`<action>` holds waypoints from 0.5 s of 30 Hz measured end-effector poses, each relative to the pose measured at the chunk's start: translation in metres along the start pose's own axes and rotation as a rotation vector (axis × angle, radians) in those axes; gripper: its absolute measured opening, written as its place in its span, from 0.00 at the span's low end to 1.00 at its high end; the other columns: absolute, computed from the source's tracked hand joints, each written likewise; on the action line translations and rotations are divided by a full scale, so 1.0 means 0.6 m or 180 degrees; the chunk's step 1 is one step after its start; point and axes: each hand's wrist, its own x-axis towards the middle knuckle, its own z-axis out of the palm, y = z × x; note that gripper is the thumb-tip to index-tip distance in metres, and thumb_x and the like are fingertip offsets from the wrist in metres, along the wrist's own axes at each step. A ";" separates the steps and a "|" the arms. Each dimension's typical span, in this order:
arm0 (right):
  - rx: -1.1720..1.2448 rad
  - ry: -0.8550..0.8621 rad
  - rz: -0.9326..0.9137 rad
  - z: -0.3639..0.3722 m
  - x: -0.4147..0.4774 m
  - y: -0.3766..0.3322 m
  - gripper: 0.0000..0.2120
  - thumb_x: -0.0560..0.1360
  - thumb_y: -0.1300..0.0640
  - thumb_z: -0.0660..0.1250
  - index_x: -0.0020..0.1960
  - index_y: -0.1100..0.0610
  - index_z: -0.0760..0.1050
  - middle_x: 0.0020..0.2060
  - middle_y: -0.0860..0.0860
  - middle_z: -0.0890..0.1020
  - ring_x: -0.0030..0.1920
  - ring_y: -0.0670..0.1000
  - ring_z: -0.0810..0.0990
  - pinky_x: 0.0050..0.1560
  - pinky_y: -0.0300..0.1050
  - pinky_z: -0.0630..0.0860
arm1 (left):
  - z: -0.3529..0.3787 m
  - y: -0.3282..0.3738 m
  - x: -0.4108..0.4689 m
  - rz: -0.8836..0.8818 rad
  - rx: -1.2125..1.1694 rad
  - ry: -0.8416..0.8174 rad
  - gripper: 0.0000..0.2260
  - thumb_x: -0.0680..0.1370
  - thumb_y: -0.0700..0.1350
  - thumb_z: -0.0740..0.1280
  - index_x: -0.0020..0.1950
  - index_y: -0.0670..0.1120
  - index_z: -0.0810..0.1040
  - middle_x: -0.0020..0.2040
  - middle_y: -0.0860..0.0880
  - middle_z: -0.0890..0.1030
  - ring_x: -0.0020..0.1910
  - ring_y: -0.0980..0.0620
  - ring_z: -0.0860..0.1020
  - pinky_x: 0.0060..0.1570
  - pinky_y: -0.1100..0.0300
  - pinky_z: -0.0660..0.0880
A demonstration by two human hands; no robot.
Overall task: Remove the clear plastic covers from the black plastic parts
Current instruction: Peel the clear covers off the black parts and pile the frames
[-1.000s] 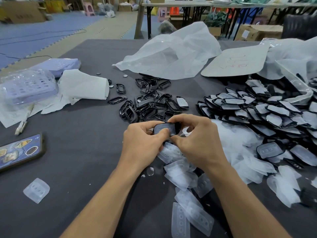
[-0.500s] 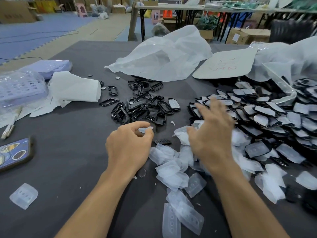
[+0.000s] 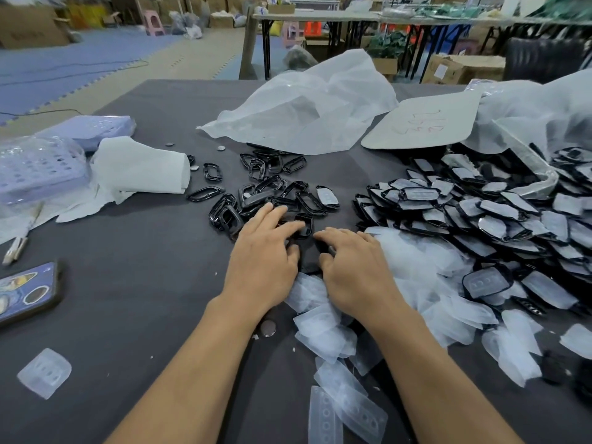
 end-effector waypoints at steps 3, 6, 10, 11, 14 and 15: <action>0.0090 0.0022 0.0075 -0.006 0.002 0.003 0.19 0.79 0.58 0.65 0.68 0.49 0.78 0.66 0.46 0.81 0.67 0.48 0.74 0.73 0.44 0.58 | 0.002 -0.003 0.007 -0.0066 -0.0164 0.0250 0.07 0.76 0.40 0.74 0.52 0.49 0.88 0.64 0.52 0.83 0.73 0.52 0.71 0.74 0.61 0.61; 0.0157 0.0045 0.0127 -0.009 0.000 0.001 0.19 0.78 0.57 0.66 0.67 0.48 0.79 0.64 0.46 0.82 0.65 0.48 0.75 0.71 0.43 0.60 | -0.008 -0.004 0.001 -0.0250 -0.0837 0.0748 0.06 0.74 0.39 0.75 0.44 0.50 0.88 0.48 0.60 0.84 0.58 0.61 0.78 0.62 0.70 0.69; 0.0182 0.0081 0.0162 -0.009 0.000 0.000 0.18 0.77 0.58 0.66 0.66 0.48 0.79 0.62 0.45 0.83 0.63 0.48 0.75 0.68 0.41 0.59 | -0.026 -0.010 0.010 -0.0834 -0.1195 0.0821 0.15 0.79 0.44 0.70 0.65 0.58 0.83 0.65 0.59 0.79 0.69 0.65 0.69 0.63 0.82 0.59; 0.0193 0.0087 0.0187 -0.010 0.000 -0.001 0.18 0.77 0.58 0.66 0.66 0.48 0.79 0.63 0.45 0.83 0.63 0.48 0.75 0.69 0.41 0.59 | -0.026 -0.018 0.011 -0.0886 -0.0961 0.0747 0.20 0.80 0.43 0.68 0.71 0.57 0.78 0.71 0.55 0.76 0.74 0.61 0.65 0.67 0.77 0.58; 0.0455 0.0133 0.0328 -0.013 -0.003 -0.004 0.20 0.76 0.59 0.67 0.67 0.49 0.79 0.58 0.47 0.84 0.62 0.51 0.78 0.71 0.46 0.66 | -0.026 -0.032 0.006 -0.0844 -0.0190 0.0395 0.25 0.80 0.40 0.65 0.78 0.50 0.70 0.76 0.49 0.73 0.78 0.49 0.64 0.76 0.55 0.62; 0.0645 0.0209 0.0403 -0.016 -0.006 -0.005 0.21 0.76 0.59 0.68 0.67 0.48 0.80 0.53 0.47 0.86 0.59 0.51 0.80 0.68 0.48 0.72 | -0.024 -0.033 0.006 -0.0729 -0.0044 0.0380 0.22 0.80 0.40 0.66 0.75 0.49 0.75 0.73 0.49 0.76 0.75 0.48 0.69 0.74 0.53 0.64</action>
